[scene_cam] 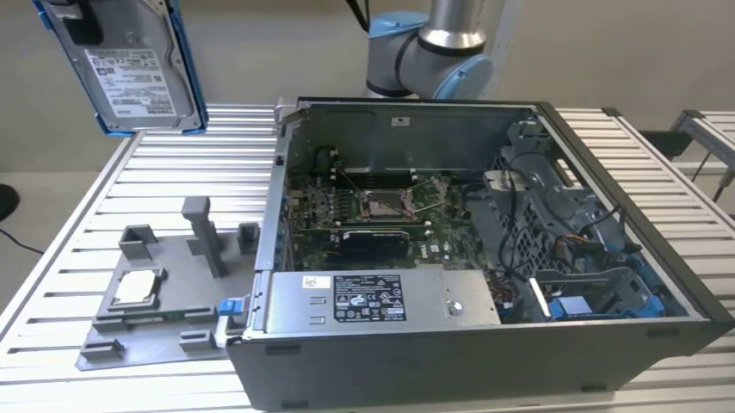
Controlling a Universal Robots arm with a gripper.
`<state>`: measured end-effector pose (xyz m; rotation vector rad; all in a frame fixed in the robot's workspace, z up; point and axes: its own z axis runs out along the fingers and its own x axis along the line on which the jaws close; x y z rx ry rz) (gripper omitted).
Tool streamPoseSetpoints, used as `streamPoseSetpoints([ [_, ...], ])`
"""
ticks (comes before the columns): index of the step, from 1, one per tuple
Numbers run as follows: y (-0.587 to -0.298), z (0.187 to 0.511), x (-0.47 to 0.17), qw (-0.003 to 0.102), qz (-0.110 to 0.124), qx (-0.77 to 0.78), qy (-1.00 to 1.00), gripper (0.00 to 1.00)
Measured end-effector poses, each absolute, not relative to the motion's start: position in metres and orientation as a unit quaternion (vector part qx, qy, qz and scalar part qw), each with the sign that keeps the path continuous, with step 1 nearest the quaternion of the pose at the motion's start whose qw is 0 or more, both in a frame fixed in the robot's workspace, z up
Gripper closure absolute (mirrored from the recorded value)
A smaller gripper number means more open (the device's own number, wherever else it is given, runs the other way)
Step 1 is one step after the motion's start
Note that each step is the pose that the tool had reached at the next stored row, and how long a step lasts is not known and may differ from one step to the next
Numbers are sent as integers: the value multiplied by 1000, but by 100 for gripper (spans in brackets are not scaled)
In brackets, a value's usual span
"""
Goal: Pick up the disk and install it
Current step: 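Pick up the disk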
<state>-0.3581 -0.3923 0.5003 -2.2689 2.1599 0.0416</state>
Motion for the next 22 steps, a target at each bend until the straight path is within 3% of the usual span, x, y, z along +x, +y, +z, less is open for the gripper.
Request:
streamPoseSetpoints([
  [22, -392, 500, -313, 4, 13, -724, 689, 100],
])
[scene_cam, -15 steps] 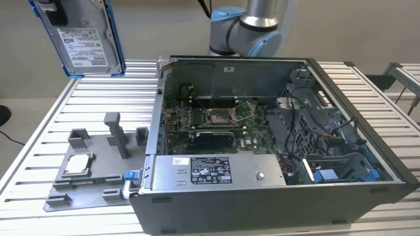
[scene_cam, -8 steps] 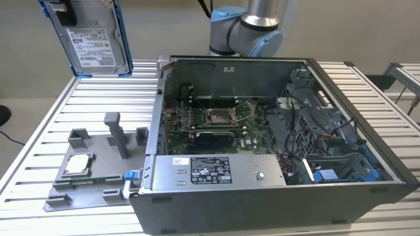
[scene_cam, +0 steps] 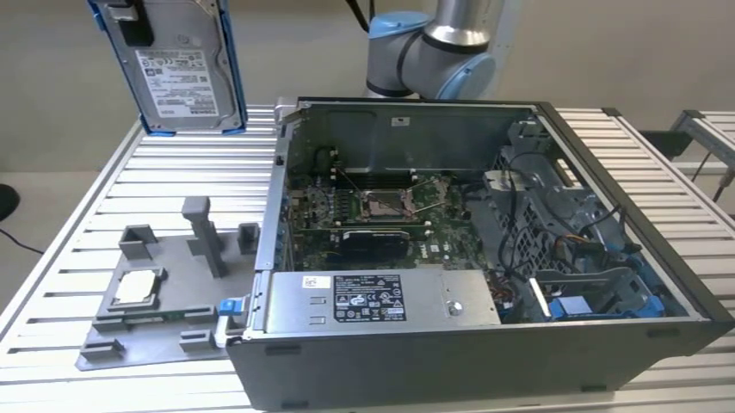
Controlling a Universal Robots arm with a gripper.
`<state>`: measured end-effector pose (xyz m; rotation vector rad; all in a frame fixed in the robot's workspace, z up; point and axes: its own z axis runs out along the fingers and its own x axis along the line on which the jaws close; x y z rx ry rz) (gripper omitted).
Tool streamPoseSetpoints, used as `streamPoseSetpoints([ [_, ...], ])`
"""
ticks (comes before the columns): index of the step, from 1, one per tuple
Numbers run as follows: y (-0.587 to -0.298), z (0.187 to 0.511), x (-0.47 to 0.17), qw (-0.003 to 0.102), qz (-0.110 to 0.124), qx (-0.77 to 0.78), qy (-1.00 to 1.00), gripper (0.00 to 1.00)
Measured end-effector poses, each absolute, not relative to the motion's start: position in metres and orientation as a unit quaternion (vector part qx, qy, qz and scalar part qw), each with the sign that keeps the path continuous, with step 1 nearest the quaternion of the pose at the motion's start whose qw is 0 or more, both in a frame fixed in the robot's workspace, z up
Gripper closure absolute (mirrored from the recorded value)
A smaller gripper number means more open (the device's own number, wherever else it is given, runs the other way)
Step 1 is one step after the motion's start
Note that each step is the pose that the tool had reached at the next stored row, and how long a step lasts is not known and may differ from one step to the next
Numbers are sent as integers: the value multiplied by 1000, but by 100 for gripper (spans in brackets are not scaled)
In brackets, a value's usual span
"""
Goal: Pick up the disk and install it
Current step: 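Pick up the disk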
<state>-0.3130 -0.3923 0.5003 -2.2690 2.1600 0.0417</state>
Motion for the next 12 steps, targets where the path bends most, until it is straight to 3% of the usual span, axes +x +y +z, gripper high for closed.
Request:
streamPoseSetpoints([
  [12, -392, 500, -287, 4, 13, -724, 689, 100],
])
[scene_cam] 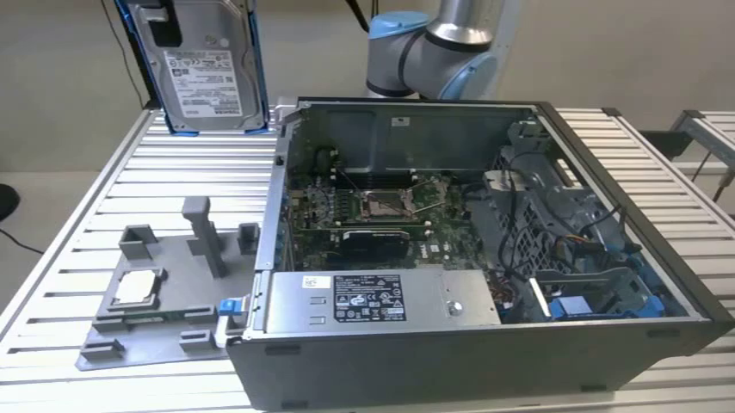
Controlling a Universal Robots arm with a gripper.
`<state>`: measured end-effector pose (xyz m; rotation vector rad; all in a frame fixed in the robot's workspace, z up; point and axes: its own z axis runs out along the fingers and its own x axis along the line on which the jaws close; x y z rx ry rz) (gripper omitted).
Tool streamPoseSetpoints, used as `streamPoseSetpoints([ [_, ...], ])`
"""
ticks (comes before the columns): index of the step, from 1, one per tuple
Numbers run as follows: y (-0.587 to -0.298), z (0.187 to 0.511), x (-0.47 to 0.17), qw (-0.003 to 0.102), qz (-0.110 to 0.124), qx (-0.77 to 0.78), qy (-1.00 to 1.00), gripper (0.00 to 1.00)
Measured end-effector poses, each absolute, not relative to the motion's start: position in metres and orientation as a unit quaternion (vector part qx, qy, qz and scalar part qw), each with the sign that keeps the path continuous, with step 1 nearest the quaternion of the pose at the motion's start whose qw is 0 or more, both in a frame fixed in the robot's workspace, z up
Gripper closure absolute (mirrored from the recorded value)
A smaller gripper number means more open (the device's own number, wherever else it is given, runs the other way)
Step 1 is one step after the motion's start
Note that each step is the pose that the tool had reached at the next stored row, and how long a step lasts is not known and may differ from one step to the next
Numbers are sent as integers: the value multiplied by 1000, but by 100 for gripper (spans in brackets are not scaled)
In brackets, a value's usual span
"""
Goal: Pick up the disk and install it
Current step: 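Pick up the disk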
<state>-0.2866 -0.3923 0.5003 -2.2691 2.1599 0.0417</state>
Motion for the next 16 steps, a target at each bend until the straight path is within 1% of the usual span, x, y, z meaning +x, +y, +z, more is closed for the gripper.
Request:
streamPoseSetpoints([
  [16, -392, 500, -238, 4, 13, -724, 689, 100],
])
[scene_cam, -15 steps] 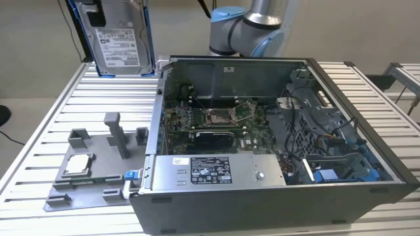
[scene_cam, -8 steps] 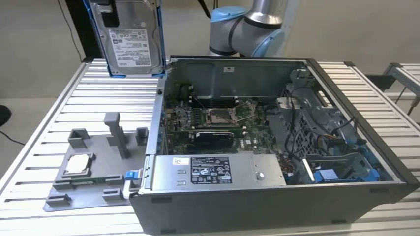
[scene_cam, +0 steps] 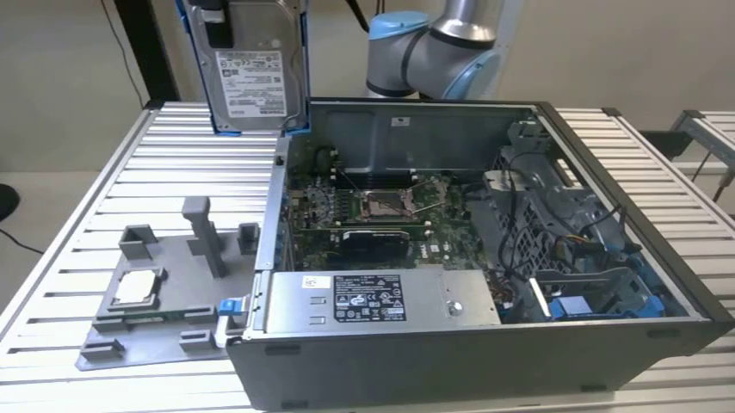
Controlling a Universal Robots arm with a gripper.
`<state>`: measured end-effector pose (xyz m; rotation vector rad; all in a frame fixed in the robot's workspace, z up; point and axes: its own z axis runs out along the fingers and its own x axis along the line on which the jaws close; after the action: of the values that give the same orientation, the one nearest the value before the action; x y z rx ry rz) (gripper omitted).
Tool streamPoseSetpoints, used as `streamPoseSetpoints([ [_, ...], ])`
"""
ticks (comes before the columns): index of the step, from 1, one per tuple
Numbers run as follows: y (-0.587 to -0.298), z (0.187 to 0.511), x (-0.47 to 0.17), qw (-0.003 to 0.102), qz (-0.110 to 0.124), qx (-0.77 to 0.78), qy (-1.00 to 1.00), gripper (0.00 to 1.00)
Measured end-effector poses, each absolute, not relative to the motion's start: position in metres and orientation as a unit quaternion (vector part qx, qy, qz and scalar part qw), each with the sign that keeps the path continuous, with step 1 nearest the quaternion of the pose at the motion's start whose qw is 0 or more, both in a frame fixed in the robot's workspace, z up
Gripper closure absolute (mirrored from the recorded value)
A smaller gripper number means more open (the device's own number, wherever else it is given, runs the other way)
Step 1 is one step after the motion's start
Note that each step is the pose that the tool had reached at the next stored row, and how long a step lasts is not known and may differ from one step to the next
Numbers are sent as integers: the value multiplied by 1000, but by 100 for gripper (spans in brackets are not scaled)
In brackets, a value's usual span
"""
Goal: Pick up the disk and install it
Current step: 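Pick up the disk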
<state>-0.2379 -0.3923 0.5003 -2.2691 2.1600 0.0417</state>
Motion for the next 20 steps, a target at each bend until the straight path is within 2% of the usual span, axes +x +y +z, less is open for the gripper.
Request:
streamPoseSetpoints([
  [20, -392, 500, -173, 4, 13, -724, 689, 100],
])
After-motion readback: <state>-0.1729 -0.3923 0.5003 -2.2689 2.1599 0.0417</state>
